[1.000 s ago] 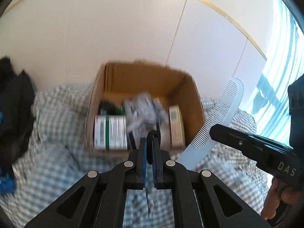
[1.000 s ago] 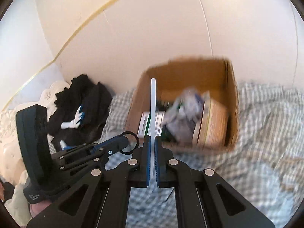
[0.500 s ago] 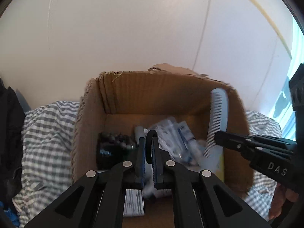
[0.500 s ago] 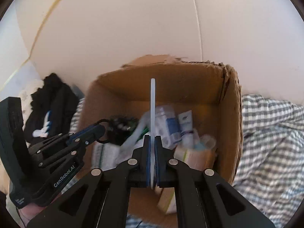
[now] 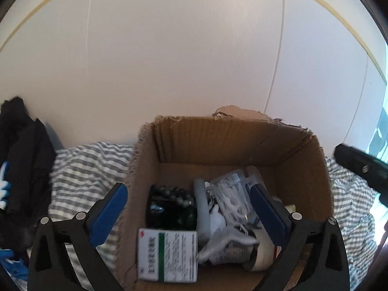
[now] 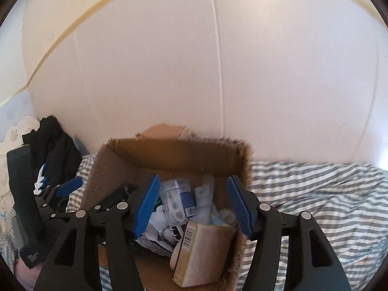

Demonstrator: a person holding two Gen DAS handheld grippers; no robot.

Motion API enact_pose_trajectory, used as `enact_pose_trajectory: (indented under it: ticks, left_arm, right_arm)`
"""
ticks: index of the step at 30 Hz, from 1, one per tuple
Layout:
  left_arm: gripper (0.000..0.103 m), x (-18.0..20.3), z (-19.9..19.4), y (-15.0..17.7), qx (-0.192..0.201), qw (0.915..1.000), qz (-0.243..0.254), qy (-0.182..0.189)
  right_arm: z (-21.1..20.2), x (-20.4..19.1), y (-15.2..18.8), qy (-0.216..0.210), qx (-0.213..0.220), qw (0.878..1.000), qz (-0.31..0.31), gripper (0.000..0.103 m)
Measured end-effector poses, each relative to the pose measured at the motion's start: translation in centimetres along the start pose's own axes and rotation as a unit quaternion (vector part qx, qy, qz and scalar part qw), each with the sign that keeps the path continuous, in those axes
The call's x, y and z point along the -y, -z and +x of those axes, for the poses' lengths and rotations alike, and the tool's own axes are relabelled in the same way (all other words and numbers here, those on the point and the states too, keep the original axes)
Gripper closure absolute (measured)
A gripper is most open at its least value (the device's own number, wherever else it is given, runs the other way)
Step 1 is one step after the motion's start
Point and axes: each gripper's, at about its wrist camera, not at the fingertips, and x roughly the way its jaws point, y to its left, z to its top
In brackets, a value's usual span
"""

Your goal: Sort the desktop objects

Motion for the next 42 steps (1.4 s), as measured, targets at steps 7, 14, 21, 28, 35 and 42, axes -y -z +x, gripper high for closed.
enact_pose_trajectory:
  ticks: [7,14,21,28,35,42]
  left_arm:
    - [0.0,1.3,-7.0,-1.1,0.043,0.9982,0.04,-0.012]
    - [0.0,2.3,-12.4,-1.1,0.073,0.9965,0.042,0.001]
    - [0.0,2.5,-14.8,1.3,0.121,0.9915,0.026,-0.039]
    - [0.0,1.6,-13.5,7.9,0.119,0.9911,-0.014,-0.059]
    - [0.0,2.1,-11.6,10.6,0.11,0.9906,0.025,-0.077]
    - [0.0,2.0,-10.6,11.0,0.092,0.993,0.022,-0.071]
  right_arm:
    - [-7.3,-0.1,0.1,0.018,0.04,0.999,0.005,0.021]
    - [-13.3,-0.5,0.7,0.049,0.084,0.995,-0.001,0.0]
    - [-14.0,-0.7,3.6,0.049,0.086,0.995,-0.005,0.0]
    - [-11.6,1.0,11.7,0.089,0.094,0.991,0.039,0.0]
    - [-8.2,0.6,14.6,0.096,0.058,0.994,0.011,0.0]
    - [-7.0,1.6,15.0,0.095,0.034,0.994,0.032,0.0]
